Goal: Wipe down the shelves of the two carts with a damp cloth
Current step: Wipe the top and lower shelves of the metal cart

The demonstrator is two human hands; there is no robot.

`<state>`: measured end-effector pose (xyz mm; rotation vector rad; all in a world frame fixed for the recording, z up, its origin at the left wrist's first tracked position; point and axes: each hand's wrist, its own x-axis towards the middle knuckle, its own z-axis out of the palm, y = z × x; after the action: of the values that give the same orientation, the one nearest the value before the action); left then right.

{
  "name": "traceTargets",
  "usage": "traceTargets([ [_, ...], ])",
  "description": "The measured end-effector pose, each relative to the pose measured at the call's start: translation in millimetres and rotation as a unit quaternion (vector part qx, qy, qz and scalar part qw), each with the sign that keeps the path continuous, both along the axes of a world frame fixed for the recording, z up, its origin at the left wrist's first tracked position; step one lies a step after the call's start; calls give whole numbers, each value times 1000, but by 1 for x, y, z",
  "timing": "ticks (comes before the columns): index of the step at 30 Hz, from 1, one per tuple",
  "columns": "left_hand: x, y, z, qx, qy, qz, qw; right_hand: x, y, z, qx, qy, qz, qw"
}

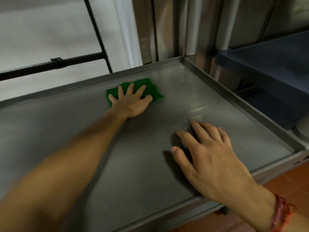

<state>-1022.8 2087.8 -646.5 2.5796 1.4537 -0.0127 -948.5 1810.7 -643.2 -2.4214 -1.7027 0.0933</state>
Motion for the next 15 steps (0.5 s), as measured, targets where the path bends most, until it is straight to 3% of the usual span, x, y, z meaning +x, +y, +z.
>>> traceTargets([
  [7,34,51,0,13,7,31,999,3,2,-1,12,8,4,1000],
  [15,12,-2,0,-7,6,2,1000,1,0,0,17,11,9,1000],
])
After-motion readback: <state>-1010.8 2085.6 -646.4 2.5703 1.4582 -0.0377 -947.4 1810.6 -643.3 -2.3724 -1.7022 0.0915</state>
